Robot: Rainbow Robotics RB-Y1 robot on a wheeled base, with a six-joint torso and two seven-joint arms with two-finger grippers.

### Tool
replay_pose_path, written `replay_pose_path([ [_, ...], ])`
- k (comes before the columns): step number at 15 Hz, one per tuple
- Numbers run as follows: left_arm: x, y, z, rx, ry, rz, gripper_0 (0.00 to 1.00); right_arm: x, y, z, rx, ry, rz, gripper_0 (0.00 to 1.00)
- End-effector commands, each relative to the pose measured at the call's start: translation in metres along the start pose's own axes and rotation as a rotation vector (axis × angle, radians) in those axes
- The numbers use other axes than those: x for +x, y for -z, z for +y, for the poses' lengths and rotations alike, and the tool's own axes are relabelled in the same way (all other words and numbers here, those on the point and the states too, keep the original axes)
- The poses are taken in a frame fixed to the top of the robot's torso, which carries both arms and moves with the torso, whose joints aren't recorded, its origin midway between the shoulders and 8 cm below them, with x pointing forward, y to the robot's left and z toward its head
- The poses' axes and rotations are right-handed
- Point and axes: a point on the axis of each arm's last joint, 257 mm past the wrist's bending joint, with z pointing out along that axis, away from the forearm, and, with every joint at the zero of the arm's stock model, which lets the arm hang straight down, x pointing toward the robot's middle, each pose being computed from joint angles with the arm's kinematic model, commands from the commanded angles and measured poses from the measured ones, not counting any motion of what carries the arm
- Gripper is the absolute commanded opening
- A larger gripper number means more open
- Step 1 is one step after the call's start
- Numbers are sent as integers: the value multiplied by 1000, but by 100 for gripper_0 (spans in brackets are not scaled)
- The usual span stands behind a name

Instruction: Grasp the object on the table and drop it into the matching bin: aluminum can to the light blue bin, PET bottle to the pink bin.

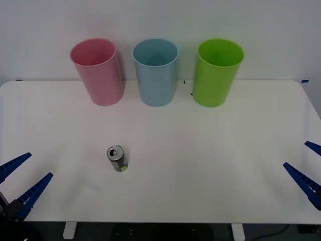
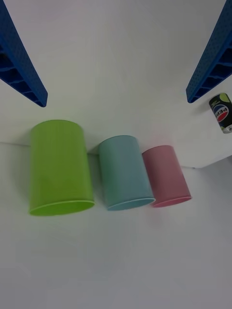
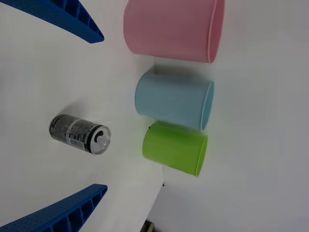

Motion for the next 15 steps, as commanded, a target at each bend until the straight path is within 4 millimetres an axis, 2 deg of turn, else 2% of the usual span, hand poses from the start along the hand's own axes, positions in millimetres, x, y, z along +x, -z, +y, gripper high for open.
replay_pose_path([
  [1,7,12,0,-19,-3,21,100,0,0,0,0,0,0,100],
  [4,13,15,0,-21,-13,48,100,0,0,0,0,0,0,100],
  [9,35,3,-13,15,13,85,100,0,0,0,0,0,0,100],
  [15,51,-12,-16,43,22,103,100,0,0,0,0,0,0,100],
])
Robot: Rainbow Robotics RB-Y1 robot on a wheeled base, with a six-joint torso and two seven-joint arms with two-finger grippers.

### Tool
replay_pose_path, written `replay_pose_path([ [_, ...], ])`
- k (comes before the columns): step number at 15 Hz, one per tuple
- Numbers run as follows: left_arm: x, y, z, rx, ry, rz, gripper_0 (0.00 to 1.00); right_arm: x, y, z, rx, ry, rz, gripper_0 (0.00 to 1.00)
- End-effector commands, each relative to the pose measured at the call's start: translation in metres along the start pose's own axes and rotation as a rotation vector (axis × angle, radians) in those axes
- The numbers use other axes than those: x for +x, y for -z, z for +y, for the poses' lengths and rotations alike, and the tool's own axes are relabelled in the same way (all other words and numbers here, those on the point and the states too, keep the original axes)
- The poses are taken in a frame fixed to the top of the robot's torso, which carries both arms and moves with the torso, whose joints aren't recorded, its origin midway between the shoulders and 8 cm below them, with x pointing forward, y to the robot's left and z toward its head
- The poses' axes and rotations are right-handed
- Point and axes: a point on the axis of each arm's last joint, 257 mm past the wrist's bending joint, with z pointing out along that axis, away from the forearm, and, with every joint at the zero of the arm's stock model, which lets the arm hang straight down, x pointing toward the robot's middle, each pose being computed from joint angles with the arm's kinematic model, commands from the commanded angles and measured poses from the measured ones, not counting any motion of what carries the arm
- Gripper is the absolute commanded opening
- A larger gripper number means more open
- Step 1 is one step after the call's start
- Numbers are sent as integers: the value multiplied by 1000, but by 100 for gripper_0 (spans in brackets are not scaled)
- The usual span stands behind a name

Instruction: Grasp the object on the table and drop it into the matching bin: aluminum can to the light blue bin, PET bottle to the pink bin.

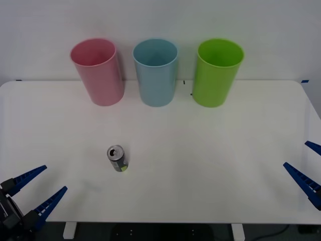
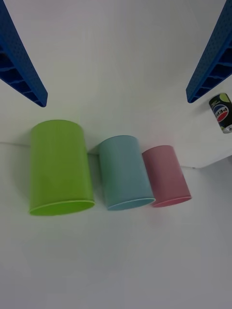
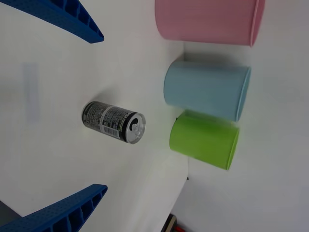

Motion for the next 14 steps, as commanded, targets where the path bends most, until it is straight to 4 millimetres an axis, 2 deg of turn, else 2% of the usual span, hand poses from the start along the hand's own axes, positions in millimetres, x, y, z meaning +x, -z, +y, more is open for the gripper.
replay_pose_path([
  [1,5,-9,-3,18,2,6,100,0,0,0,0,0,0,100],
  [7,23,-36,10,32,-30,7,100,0,0,0,0,0,0,100],
  [14,34,-59,14,60,-67,26,100,0,0,0,0,0,0,100],
])
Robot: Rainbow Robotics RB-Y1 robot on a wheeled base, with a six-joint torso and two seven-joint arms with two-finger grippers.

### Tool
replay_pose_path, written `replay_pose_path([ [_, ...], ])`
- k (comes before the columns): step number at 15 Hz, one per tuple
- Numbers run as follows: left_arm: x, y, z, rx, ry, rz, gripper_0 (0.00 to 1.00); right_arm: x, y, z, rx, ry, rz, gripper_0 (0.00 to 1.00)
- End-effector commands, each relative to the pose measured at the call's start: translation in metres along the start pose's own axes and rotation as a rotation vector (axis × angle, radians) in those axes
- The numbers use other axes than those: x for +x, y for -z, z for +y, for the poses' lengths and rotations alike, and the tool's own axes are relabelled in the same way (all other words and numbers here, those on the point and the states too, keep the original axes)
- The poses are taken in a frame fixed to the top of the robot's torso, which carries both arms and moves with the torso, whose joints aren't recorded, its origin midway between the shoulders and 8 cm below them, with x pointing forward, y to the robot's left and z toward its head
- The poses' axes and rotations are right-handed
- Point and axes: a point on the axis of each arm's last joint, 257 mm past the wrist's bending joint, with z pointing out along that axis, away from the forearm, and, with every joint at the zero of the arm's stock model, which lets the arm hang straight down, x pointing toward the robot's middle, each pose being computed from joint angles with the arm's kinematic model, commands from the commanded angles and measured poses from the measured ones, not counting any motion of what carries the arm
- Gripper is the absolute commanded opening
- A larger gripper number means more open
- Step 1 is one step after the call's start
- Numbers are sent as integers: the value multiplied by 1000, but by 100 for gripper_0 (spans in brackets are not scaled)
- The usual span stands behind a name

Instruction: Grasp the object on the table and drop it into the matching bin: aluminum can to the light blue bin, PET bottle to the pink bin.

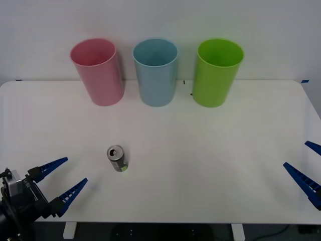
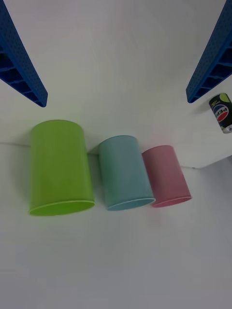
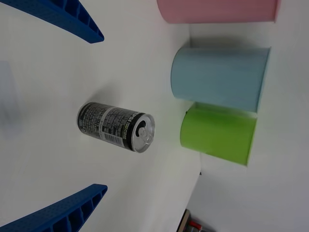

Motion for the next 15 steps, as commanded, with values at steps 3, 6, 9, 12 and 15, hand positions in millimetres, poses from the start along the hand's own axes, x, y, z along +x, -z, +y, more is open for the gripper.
replay_pose_path([
  [3,12,-18,10,6,-53,0,100,0,0,0,0,0,0,100],
  [6,16,-30,9,22,-82,-1,100,0,0,0,0,0,0,100],
  [9,20,-38,9,35,-111,19,100,0,0,0,0,0,0,100],
  [12,24,-51,2,53,-110,30,100,0,0,0,0,0,0,100],
  [15,29,-62,1,55,-99,32,100,0,0,0,0,0,0,100],
])
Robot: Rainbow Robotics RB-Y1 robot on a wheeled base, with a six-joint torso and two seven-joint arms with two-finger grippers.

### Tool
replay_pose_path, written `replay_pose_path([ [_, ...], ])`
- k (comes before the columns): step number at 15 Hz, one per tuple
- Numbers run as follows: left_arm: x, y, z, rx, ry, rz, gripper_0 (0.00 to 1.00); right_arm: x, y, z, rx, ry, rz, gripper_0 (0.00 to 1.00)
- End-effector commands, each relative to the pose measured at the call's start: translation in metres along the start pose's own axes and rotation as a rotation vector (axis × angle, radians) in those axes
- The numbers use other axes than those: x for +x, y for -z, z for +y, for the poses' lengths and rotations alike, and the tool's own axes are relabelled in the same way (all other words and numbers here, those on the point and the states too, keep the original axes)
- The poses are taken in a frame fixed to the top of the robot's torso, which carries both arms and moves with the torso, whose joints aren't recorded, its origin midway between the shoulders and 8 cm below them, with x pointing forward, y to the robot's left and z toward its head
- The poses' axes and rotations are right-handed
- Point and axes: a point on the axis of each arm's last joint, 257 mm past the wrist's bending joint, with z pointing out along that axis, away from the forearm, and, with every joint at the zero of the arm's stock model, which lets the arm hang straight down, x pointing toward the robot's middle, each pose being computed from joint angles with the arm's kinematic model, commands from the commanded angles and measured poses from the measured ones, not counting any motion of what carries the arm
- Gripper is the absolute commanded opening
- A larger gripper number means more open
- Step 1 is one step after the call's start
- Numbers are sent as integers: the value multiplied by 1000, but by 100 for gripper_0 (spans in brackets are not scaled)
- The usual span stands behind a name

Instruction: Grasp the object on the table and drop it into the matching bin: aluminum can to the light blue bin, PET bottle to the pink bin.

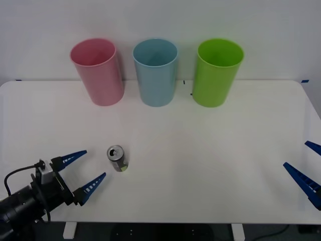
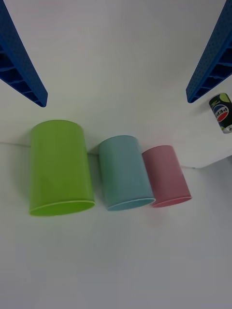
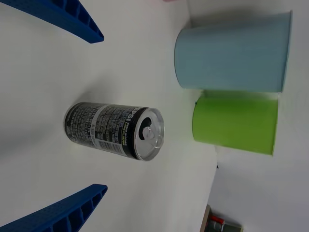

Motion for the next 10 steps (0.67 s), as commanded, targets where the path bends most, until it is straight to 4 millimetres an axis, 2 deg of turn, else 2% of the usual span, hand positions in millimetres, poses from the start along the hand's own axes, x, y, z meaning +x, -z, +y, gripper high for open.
replay_pose_path([
  [1,4,-10,1,1,6,-5,100,0,0,0,0,0,0,100],
  [10,16,-37,-8,36,-41,25,100,0,0,0,0,0,0,100],
])
